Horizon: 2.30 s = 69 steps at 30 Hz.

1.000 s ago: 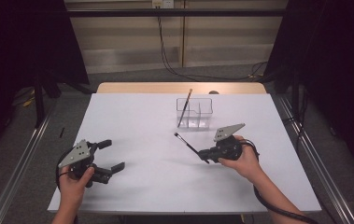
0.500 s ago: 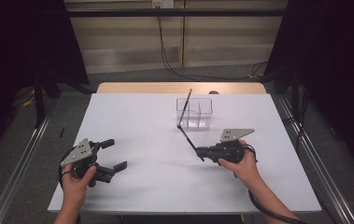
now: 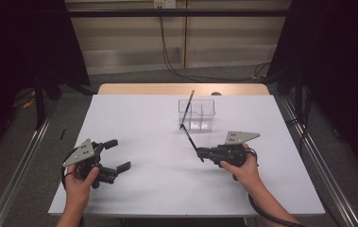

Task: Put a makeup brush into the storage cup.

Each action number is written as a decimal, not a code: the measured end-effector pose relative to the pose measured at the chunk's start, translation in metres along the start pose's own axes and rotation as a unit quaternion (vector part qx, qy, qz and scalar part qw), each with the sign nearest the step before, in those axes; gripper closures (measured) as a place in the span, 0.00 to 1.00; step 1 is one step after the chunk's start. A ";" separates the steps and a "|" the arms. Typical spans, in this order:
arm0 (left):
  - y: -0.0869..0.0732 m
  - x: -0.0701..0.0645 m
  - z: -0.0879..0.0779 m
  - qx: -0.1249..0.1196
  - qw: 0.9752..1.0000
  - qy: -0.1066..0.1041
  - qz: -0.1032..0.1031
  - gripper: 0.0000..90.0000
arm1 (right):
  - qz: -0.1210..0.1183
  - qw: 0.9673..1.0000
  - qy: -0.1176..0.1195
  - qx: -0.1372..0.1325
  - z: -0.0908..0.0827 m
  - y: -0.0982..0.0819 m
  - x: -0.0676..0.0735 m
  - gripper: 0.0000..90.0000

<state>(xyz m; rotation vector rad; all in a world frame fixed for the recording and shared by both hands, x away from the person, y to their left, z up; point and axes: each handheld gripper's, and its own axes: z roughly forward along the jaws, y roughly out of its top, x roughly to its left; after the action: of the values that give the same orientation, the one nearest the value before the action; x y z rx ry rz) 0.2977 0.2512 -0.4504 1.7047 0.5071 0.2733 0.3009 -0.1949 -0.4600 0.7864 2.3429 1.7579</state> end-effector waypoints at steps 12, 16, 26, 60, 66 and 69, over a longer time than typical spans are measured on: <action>0.009 0.001 0.005 -0.011 1.000 -0.003 0.000 0.00 | 0.001 1.000 -0.005 -0.025 -0.002 0.000 0.002 0.94; 0.014 0.001 0.010 -0.016 1.000 -0.008 0.001 0.00 | 0.000 0.999 -0.005 -0.032 0.000 0.000 0.003 0.94; 0.019 -0.004 0.027 -0.006 1.000 -0.030 0.005 0.00 | 0.002 0.999 -0.006 -0.040 0.002 -0.001 0.004 0.94; 0.034 -0.022 0.103 -0.014 0.995 -0.099 -0.002 0.00 | 0.010 0.999 -0.002 -0.042 0.006 -0.002 0.004 0.94; 0.035 -0.024 0.111 -0.015 0.994 -0.104 -0.003 0.00 | 0.010 0.999 0.000 -0.043 0.007 -0.002 0.004 0.94; 0.035 -0.025 0.115 -0.017 0.994 -0.108 -0.006 0.00 | 0.011 0.999 -0.001 -0.044 0.008 -0.001 0.004 0.94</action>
<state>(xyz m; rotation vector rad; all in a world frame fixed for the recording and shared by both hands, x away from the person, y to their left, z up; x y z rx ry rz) 0.3344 0.1351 -0.4361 1.6739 0.3507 0.0877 0.2999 -0.1865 -0.4630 0.8011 2.2466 1.8548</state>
